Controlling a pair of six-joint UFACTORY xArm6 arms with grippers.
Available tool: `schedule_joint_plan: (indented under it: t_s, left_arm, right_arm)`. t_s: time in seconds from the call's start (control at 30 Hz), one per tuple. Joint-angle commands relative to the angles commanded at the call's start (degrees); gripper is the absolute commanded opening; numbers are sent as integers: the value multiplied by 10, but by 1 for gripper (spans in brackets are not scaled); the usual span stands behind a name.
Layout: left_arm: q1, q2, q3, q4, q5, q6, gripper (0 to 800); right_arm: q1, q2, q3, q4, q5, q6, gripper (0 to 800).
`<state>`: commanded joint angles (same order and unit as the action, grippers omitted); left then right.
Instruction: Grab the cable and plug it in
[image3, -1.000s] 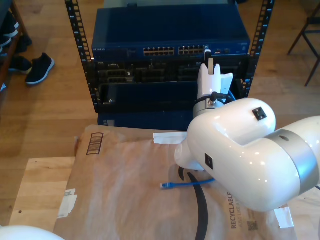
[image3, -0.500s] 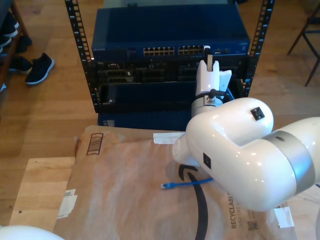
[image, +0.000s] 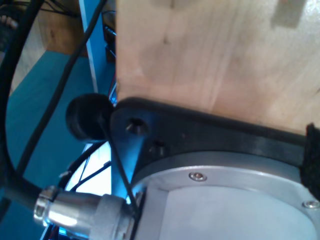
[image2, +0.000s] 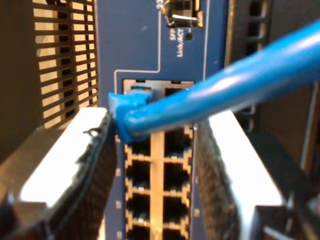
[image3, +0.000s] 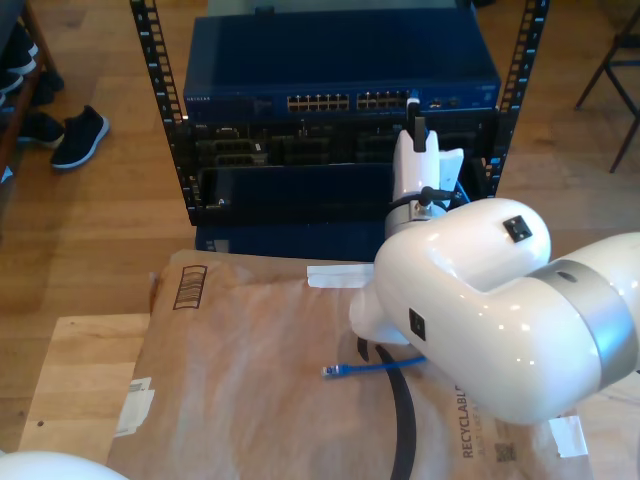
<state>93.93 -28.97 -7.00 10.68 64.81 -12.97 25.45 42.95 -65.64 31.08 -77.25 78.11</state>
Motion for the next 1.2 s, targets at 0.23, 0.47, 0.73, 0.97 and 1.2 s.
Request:
schedule_joint_plan:
  t_s: [0.23, 0.47, 0.73, 0.97, 1.2]
  left_arm:
    - [0, 0, 0, 0, 0, 0, 798]
    - [0, 0, 0, 0, 0, 0, 799]
    - [0, 0, 0, 0, 0, 0, 799]
    - [0, 0, 0, 0, 0, 0, 799]
    - [0, 0, 0, 0, 0, 0, 799]
  right_arm:
    - [6, -98, 125, -47, 13, 2, 374]
    - [-11, -212, 214, -118, 149, -3, 480]
    - [-116, -378, 286, -258, 405, -33, 689]
    - [-233, -455, 311, -369, 559, -38, 794]
    - [-328, -542, 327, -457, 727, -39, 796]
